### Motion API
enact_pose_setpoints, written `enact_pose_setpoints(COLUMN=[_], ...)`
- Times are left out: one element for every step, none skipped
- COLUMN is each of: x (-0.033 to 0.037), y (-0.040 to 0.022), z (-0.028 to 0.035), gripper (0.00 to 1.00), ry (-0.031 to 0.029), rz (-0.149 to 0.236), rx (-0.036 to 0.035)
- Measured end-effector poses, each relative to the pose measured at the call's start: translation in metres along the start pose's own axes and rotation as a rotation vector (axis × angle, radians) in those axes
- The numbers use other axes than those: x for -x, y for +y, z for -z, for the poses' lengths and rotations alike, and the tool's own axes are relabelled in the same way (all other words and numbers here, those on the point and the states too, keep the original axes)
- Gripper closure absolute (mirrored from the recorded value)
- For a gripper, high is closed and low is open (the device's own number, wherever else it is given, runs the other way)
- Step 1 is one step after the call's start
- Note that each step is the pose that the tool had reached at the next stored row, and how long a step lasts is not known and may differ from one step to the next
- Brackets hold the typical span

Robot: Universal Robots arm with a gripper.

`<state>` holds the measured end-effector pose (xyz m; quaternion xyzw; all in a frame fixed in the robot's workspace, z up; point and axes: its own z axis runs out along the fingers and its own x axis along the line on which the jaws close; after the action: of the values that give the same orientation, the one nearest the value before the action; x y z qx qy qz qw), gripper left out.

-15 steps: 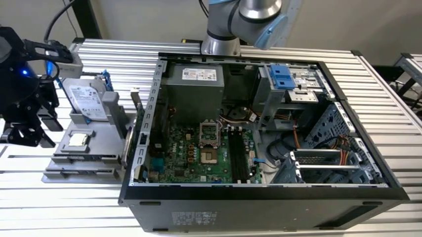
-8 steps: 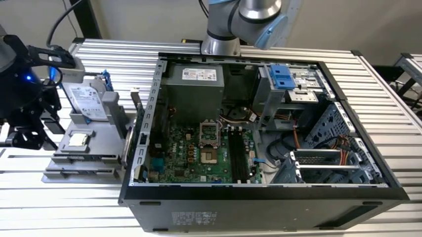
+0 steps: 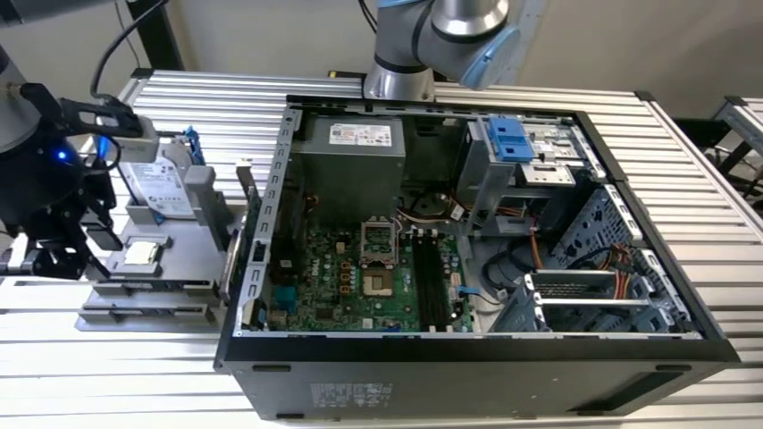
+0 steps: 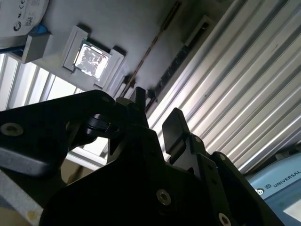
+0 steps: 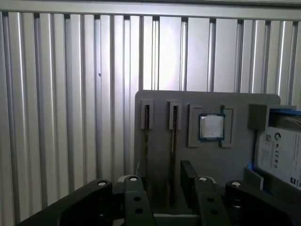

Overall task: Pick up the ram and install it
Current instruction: 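Pick up the ram and move it above insertion slot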

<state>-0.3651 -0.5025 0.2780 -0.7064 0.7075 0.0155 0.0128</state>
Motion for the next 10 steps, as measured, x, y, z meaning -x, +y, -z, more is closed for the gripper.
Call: enact_pose_setpoints(x=[-0.0002, -0.0004, -0.0008, -0.0013, -0.0018, -0.0023, -0.0027, -0.0031, -0.0038, -0.0045], y=[0.0000, 0.0000, -0.0001, -0.0001, -0.0001, 0.0000, -0.0001, -0.0001, -0.0001, -0.0001], z=[-0.0017, -0.0033, -0.0049, -0.0062, -0.0077, -0.0090, -0.0106, -0.0119, -0.0132, -0.0144], gripper=[0.00, 0.00, 0.00, 0.00, 0.00, 0.00, 0.00, 0.00, 0.00, 0.00], ry=[-0.0001, -0.0001, -0.0001, -0.0001, 0.0000, 0.0000, 0.0000, 0.0000, 0.0000, 0.0001], rz=[0.000, 0.000, 0.000, 0.000, 0.000, 0.000, 0.000, 0.000, 0.000, -0.001], rx=[0.0000, 0.0000, -0.0001, 0.0000, 0.0000, 0.0000, -0.0001, 0.0000, 0.0001, 0.0001])
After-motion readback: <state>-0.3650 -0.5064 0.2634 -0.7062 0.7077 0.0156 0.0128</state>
